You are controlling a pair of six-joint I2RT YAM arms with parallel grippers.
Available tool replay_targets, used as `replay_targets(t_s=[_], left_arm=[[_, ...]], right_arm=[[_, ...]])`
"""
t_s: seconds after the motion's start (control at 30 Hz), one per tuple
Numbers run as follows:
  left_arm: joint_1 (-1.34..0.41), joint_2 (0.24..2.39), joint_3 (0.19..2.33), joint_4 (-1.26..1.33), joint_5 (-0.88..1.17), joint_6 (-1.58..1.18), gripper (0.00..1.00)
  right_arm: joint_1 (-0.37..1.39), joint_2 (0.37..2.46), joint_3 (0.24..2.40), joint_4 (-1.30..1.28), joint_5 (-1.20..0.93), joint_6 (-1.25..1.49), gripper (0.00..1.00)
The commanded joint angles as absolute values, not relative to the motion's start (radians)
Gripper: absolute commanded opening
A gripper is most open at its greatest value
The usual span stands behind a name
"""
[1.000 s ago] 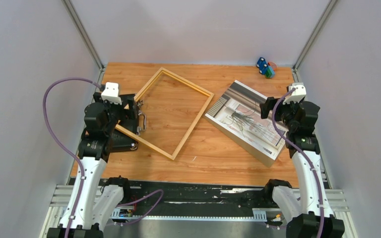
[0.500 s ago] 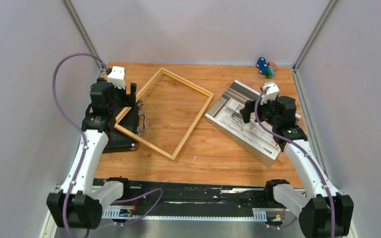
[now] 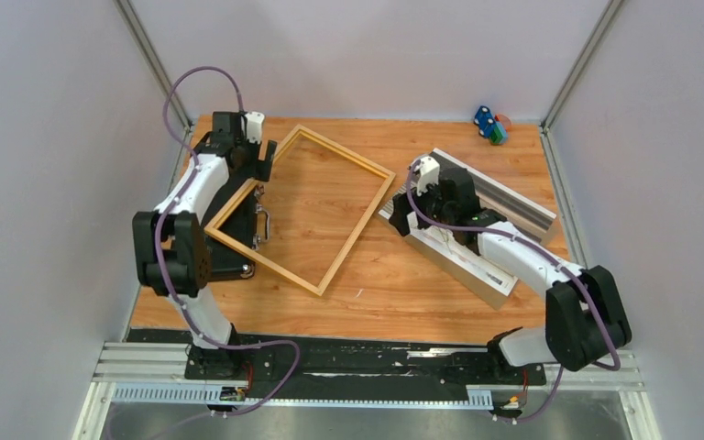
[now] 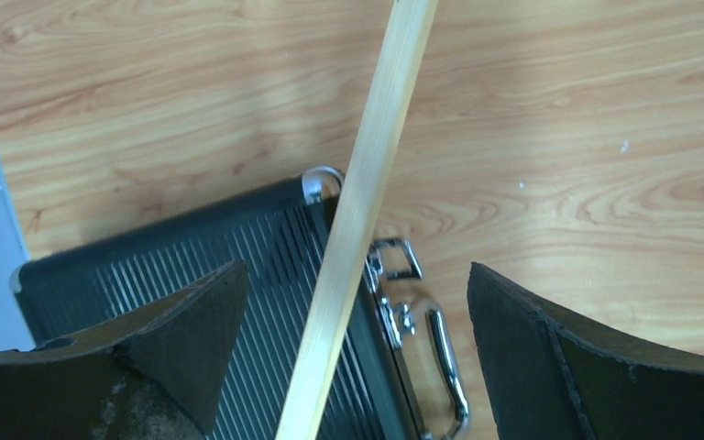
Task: Put the photo into the frame
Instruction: Adjust the photo frame at the center of the board.
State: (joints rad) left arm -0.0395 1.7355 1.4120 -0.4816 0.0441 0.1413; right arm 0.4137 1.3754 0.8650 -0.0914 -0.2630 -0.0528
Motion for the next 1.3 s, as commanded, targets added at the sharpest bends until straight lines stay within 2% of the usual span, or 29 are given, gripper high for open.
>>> replay_targets(t_s=[0.0, 0.2, 0.33, 0.57, 0.73, 1.1, 1.27], left_arm=[[-0.046, 1.866, 1.605, -0.56, 0.041, 0.158, 0.95], [-0.089, 2.081, 1.787, -0.6, 0.004, 0.189, 0.9], [-0.106, 2.175, 1.883, -0.635, -0.023, 0.184, 0.79], [-0.109, 2.207, 1.888, -0.608, -0.039, 0.155, 0.51], [-0.106, 2.166, 1.844, -0.585, -0.049, 0.155, 0.21], [-0.011, 2.017, 1.763, -0.609, -0.101, 0.239, 0.08], [0.058, 1.965, 1.685, -0.574, -0.139, 0.273, 0.06]], right_arm=[[0.436, 1.383, 0.902, -0.046, -0.23, -0.045, 1.0], [0.436, 1.347, 0.868, -0.042, -0.229, -0.069, 1.0], [0.435, 1.337, 0.858, -0.042, -0.223, -0.076, 1.0], [0.434, 1.343, 0.853, -0.041, -0.209, -0.084, 1.0], [0.431, 1.336, 0.853, -0.047, -0.197, -0.083, 1.0], [0.425, 1.23, 0.842, -0.101, -0.095, -0.112, 1.0], [0.409, 1.145, 0.791, -0.113, -0.04, -0.145, 1.0]])
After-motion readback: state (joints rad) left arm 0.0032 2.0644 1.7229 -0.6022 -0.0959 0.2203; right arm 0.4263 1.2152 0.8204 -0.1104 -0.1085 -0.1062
